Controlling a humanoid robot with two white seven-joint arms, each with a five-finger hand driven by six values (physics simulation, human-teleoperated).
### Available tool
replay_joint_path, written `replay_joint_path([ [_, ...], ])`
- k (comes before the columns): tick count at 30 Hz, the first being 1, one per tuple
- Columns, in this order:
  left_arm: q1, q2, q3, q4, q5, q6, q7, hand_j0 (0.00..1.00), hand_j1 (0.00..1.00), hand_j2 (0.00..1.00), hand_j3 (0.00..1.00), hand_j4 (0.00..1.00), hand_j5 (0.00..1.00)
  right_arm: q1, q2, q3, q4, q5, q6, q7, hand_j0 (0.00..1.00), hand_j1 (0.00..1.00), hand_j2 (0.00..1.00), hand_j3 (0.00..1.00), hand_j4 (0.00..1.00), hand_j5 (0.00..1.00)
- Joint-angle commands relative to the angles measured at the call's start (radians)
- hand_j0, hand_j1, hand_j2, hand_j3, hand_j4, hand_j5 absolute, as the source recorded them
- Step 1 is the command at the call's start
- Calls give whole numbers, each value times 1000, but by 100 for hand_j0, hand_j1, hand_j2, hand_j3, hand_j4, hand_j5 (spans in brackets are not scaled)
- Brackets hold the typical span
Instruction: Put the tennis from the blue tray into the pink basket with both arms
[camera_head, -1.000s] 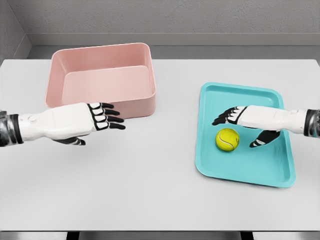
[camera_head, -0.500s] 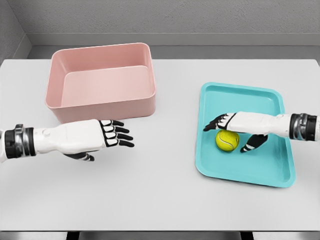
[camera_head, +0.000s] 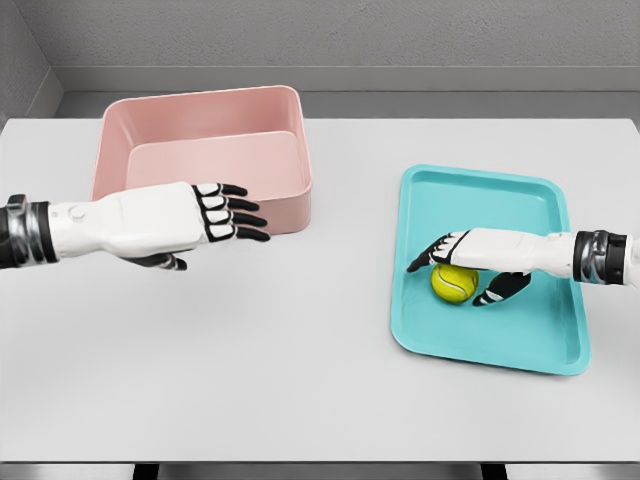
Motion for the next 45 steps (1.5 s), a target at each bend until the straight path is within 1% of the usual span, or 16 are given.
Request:
replay_joint_path([
  [1, -3, -10, 0, -1, 118, 0, -4, 100, 100, 100, 100, 100, 100, 0, -1, -1, 0, -7, 2, 0, 86, 86, 86, 86, 86, 86],
  [3, -15, -46, -1, -1, 126, 0, -53, 100, 100, 100, 100, 100, 100, 0, -1, -1, 3, -7, 2, 0, 86, 86, 86, 86, 86, 86],
  [4, -32, -72, -44, 0, 156, 0, -92, 100, 100, 100, 100, 100, 100, 0, -1, -1, 3, -7, 2, 0, 86, 86, 86, 86, 86, 86],
  [5, -90, -87, -133, 0, 163, 0, -102, 100, 100, 100, 100, 100, 100, 0, -1, -1, 3, -7, 2, 0, 86, 86, 86, 86, 86, 86],
  [6, -109, -87, -152, 0, 161, 0, -105, 100, 100, 100, 100, 100, 100, 2, -1, -1, 3, -7, 2, 0, 86, 86, 86, 86, 86, 86],
  [7, -110, -87, -152, 0, 156, 0, -106, 100, 100, 100, 100, 100, 100, 2, 1, -1, 3, -7, 2, 0, 86, 86, 86, 86, 86, 86],
  [9, -126, -76, -152, 0, 153, 0, -204, 100, 100, 100, 100, 100, 100, 2, 5, -1, 11, -7, 2, 0, 83, 83, 83, 83, 83, 83],
  [12, -147, -44, -152, 0, 153, 0, -237, 100, 100, 100, 100, 100, 100, 2, 7, -1, 11, -7, 2, 0, 81, 81, 81, 81, 81, 81],
  [14, -178, -38, -152, 0, 153, 0, -373, 100, 100, 100, 100, 100, 100, 2, 10, -1, 9, -7, 2, 0, 77, 77, 77, 77, 77, 77],
  [17, -192, -38, -152, 0, 156, 0, -419, 100, 100, 100, 100, 100, 100, 2, 10, -1, 11, -7, 2, 0, 70, 70, 70, 70, 70, 70],
  [18, -192, -41, -152, 0, 156, 0, -490, 100, 100, 100, 100, 100, 100, 2, 10, 1, 9, -7, 2, 0, 68, 68, 68, 68, 68, 68],
  [19, -193, -43, -152, 0, 156, 0, -512, 100, 100, 100, 100, 100, 100, 2, 10, 1, 9, -7, 2, 0, 67, 67, 67, 67, 67, 67],
  [23, -195, -58, -149, 0, 158, 0, -512, 100, 100, 100, 100, 100, 100, 2, 10, -1, 11, -7, 2, 0, 62, 62, 62, 62, 62, 62],
  [33, -193, -64, -149, 0, 161, 0, -512, 100, 100, 100, 100, 100, 100, -12, -13, -11, 2, -10, 2, -3, 58, 58, 58, 58, 58, 58],
  [39, -192, -58, -149, 0, 166, 0, -512, 100, 100, 100, 100, 100, 100, -55, -19, -11, -9, -11, 2, -5, 56, 56, 56, 56, 56, 56],
  [45, -193, -55, -149, 0, 166, 0, -512, 100, 100, 100, 100, 100, 100, -64, -12, -11, -61, -11, 2, -3, 56, 56, 56, 56, 56, 56],
])
